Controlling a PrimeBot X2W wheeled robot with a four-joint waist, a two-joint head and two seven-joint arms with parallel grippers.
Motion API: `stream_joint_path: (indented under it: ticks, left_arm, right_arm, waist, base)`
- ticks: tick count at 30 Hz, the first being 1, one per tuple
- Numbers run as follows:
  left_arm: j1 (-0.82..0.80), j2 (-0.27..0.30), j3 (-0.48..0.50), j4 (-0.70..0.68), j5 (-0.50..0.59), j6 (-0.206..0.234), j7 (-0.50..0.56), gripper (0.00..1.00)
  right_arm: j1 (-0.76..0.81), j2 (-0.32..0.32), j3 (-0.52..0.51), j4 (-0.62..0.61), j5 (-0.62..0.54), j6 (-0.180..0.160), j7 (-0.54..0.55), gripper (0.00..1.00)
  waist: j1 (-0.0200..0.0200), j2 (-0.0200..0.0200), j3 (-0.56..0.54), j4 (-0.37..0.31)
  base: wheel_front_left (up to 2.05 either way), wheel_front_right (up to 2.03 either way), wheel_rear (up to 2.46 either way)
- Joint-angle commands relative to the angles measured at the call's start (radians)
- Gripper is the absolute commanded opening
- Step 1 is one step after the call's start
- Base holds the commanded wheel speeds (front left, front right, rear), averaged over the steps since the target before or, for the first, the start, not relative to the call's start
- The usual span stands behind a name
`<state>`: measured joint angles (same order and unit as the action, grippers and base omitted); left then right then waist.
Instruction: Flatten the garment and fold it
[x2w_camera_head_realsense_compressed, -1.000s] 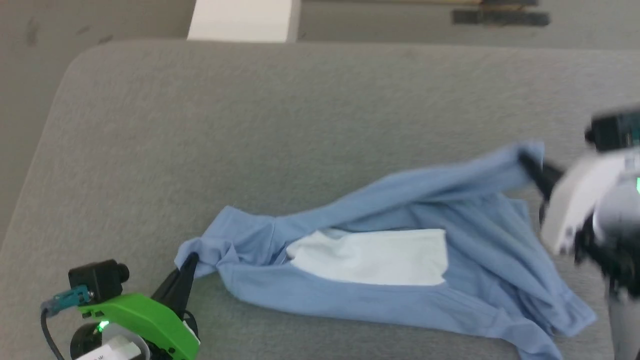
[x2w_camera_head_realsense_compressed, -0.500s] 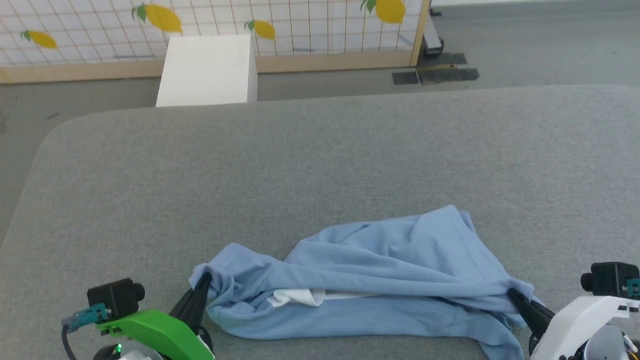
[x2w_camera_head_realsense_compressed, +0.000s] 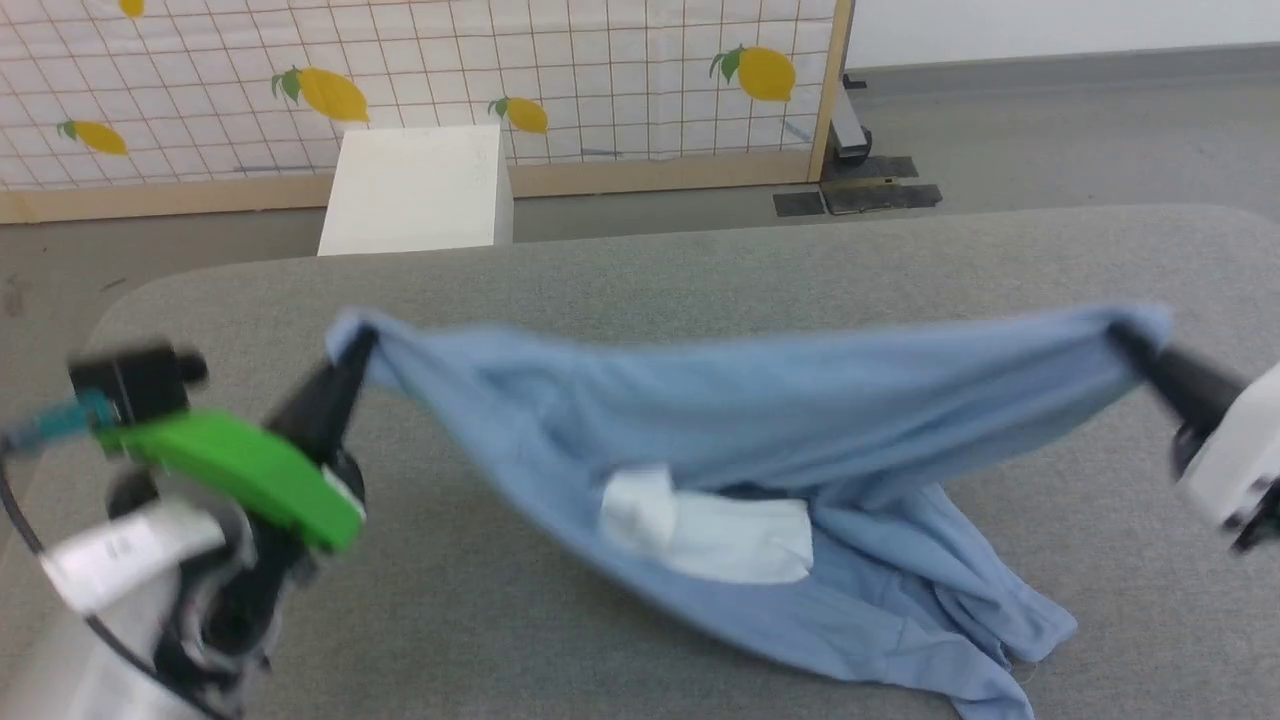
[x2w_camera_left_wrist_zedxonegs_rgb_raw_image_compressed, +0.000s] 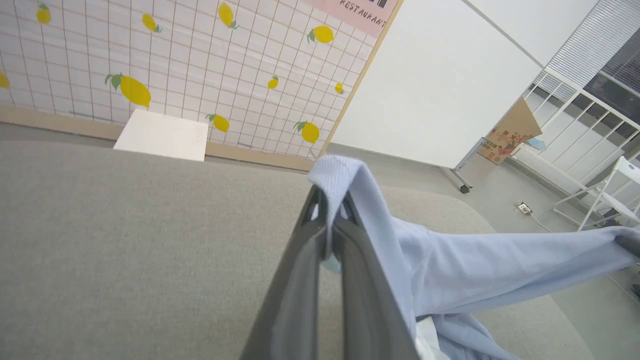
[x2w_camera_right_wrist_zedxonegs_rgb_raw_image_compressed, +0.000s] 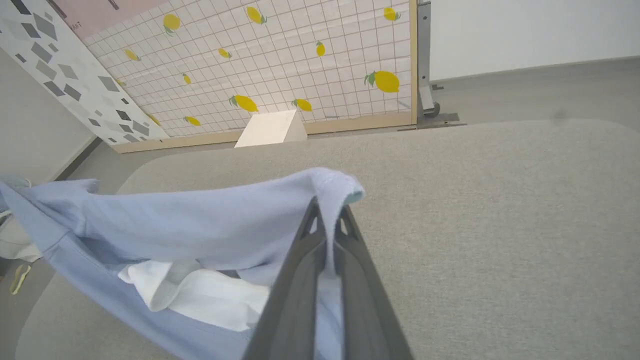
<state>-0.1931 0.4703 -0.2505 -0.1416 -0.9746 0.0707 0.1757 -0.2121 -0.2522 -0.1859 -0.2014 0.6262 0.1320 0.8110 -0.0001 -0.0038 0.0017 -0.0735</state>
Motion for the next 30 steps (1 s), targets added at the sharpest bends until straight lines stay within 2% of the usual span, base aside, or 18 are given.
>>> stream_joint_path:
  ticks: [1,7,13,19,24,30]
  left_arm:
    - [-0.083,0.023,0.003,-0.004,0.008,-0.013,0.021,0.00]
    - [-0.370,0.072,0.006,0.012,0.041,-0.034,0.105,0.00]
    - [-0.622,0.092,-0.005,0.078,0.082,-0.054,0.159,0.00]
    - [-0.803,0.102,-0.010,0.185,0.113,-0.072,0.183,0.00]
    - [-0.892,0.104,-0.012,0.275,0.129,-0.078,0.187,0.00]
    - [-1.000,0.127,-0.017,0.381,0.167,-0.094,0.182,0.00]
  right_arm:
    - [-0.058,-0.031,-0.015,0.000,0.010,-0.001,0.025,0.00]
    - [-0.266,-0.121,-0.050,0.028,0.023,-0.001,0.113,0.00]
    - [-0.430,-0.156,-0.071,0.063,0.007,-0.001,0.158,0.00]
    - [-0.539,-0.151,-0.077,0.098,-0.014,-0.001,0.176,0.00]
    - [-0.585,-0.138,-0.083,0.112,-0.040,-0.001,0.184,0.00]
    - [-0.662,-0.096,-0.107,0.111,-0.110,-0.001,0.191,0.00]
  waist:
    - [0.0001,0.0038,-0.004,0.002]
    - [0.0001,0.0038,-0.004,-0.001]
    - [0.0001,0.0038,0.011,-0.004]
    - [0.0001,0.0038,0.036,-0.006]
    - [0.0001,0.0038,0.078,-0.002]
    - [0.0001,0.0038,0.208,0.002]
  base:
    - [0.00,0.00,0.00]
    - [0.00,0.00,0.00]
    - [0.00,0.00,0.00]
    - [0.00,0.00,0.00]
    - [0.00,0.00,0.00]
    - [0.00,0.00,0.00]
